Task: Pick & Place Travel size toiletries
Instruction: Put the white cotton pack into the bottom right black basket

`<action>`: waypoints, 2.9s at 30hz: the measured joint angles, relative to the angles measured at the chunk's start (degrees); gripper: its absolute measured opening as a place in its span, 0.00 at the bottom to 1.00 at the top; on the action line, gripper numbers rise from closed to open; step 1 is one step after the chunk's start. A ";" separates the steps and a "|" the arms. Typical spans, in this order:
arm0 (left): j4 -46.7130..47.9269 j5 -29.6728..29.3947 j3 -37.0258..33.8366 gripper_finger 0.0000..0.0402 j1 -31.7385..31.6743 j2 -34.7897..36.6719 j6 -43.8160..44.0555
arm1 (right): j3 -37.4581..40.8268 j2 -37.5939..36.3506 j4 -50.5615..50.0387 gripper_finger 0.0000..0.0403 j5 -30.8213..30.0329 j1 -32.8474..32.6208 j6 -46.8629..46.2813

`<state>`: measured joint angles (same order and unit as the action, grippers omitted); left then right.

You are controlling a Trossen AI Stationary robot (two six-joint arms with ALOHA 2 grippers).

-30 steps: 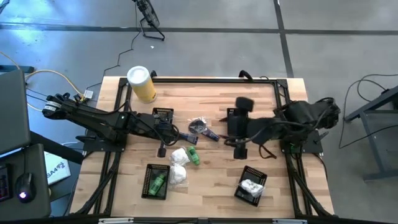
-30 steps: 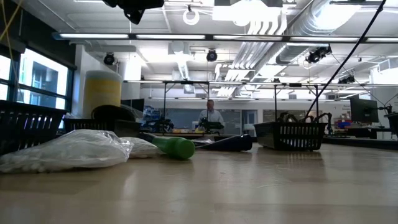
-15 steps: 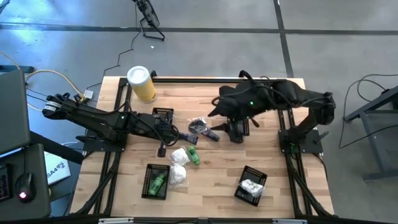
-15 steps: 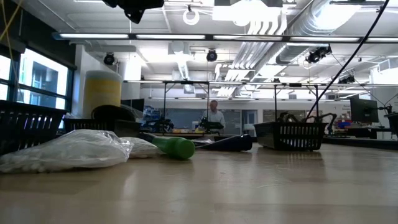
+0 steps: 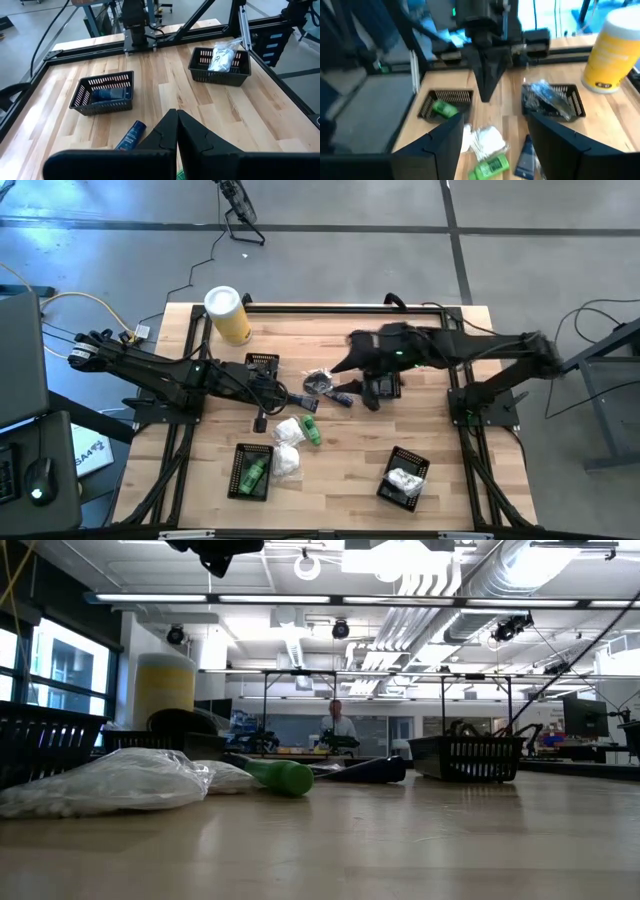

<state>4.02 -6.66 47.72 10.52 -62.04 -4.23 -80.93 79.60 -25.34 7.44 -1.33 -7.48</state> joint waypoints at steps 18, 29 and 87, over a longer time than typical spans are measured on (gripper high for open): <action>-1.44 -7.98 0.00 0.00 5.08 0.00 2.55 | 29.61 -39.33 17.09 0.53 -9.10 -3.57 -7.43; -4.89 -20.93 0.67 0.00 14.31 -2.97 5.84 | 31.31 -46.43 14.90 0.53 -0.33 -3.57 -9.04; 44.36 -6.16 42.05 0.61 26.60 -50.66 19.04 | 31.32 -44.40 11.77 0.53 2.10 -3.57 -12.42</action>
<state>48.38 -12.82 89.78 37.12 -112.70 14.81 -49.61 35.20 -13.57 9.54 -4.91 -19.90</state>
